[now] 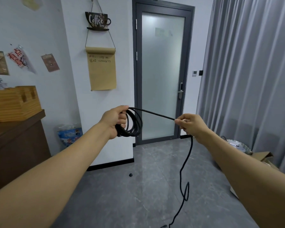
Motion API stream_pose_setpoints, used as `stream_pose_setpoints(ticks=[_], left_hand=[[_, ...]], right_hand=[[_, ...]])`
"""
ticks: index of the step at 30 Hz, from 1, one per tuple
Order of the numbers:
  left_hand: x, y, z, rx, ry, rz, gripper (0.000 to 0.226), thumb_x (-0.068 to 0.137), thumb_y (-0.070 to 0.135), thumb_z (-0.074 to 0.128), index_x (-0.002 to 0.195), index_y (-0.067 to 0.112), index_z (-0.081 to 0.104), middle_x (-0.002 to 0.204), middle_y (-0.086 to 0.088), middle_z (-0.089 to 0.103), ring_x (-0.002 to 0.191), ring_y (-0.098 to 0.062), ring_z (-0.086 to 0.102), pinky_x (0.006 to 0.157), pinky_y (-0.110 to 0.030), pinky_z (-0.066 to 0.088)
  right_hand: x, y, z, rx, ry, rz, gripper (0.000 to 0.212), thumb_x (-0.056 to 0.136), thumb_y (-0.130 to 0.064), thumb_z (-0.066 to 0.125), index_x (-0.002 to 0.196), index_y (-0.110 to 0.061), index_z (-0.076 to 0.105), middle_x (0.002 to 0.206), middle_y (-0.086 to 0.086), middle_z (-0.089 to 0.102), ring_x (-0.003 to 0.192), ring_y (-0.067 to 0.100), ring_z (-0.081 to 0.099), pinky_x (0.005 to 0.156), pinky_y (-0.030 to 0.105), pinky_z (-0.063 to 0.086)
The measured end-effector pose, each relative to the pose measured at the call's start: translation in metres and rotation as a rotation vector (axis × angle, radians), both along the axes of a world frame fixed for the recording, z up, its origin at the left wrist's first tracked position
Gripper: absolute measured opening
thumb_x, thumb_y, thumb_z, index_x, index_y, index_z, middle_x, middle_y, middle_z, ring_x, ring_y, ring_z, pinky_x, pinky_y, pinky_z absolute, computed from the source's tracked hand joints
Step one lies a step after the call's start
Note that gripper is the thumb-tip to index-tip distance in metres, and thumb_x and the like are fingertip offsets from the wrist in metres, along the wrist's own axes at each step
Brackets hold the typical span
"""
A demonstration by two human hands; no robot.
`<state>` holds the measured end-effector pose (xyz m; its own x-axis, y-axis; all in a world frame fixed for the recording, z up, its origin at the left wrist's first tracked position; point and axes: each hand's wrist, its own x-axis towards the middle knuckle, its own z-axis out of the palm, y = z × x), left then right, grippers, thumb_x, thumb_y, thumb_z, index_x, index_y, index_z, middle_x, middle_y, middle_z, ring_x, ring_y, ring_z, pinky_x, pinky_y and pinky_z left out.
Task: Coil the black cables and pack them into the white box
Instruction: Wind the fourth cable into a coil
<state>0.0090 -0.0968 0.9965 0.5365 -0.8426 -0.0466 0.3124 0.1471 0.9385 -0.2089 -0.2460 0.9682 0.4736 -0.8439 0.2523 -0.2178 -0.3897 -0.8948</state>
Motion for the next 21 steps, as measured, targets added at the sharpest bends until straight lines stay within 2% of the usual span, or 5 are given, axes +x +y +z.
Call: stream_pose_setpoints(ticks=[6, 8, 10, 14, 21], left_hand=[[0.032, 0.008, 0.001, -0.009, 0.106, 0.225, 0.033, 0.088, 0.02, 0.06, 0.061, 0.019, 0.042, 0.038, 0.011, 0.034, 0.027, -0.005, 0.023, 0.034, -0.012, 0.023], [0.028, 0.007, 0.003, -0.024, 0.079, 0.26, 0.031, 0.088, 0.022, 0.06, 0.062, 0.02, 0.043, 0.038, 0.011, 0.035, 0.029, -0.006, 0.024, 0.039, -0.015, 0.027], [0.02, 0.004, 0.005, -0.018, -0.058, 0.258, 0.032, 0.09, 0.023, 0.06, 0.063, 0.02, 0.042, 0.038, 0.012, 0.033, 0.03, -0.005, 0.025, 0.045, -0.019, 0.029], [0.006, -0.004, 0.005, -0.014, -0.349, 0.246, 0.038, 0.094, 0.026, 0.057, 0.063, 0.018, 0.036, 0.039, 0.011, 0.033, 0.034, -0.006, 0.028, 0.046, -0.02, 0.032], [-0.01, -0.011, 0.0, -0.007, -0.549, 0.184, 0.036, 0.096, 0.034, 0.053, 0.068, 0.017, 0.038, 0.054, 0.002, 0.04, 0.046, -0.014, 0.038, 0.053, -0.024, 0.036]], right_hand=[[-0.007, -0.003, -0.004, -0.101, 0.022, -0.148, 0.01, 0.086, -0.014, 0.067, 0.089, -0.006, 0.071, 0.062, 0.0, 0.054, 0.049, 0.009, 0.042, 0.044, 0.015, 0.036], [0.007, 0.003, 0.002, -0.241, 0.123, -0.175, 0.007, 0.086, -0.012, 0.066, 0.085, -0.01, 0.072, 0.067, -0.003, 0.061, 0.059, 0.009, 0.054, 0.057, 0.021, 0.048], [0.022, 0.014, 0.01, -0.437, 0.333, -0.177, 0.012, 0.086, -0.013, 0.061, 0.081, -0.015, 0.072, 0.077, -0.003, 0.068, 0.074, 0.017, 0.063, 0.071, 0.033, 0.055], [0.043, 0.045, 0.028, -0.693, 0.617, -0.016, 0.018, 0.087, -0.013, 0.055, 0.083, -0.015, 0.072, 0.08, -0.003, 0.068, 0.074, 0.019, 0.062, 0.066, 0.029, 0.051], [0.052, 0.066, 0.054, -0.64, 0.527, 0.275, 0.015, 0.087, -0.025, 0.064, 0.084, -0.012, 0.072, 0.071, -0.008, 0.063, 0.066, 0.008, 0.053, 0.07, 0.031, 0.049]])
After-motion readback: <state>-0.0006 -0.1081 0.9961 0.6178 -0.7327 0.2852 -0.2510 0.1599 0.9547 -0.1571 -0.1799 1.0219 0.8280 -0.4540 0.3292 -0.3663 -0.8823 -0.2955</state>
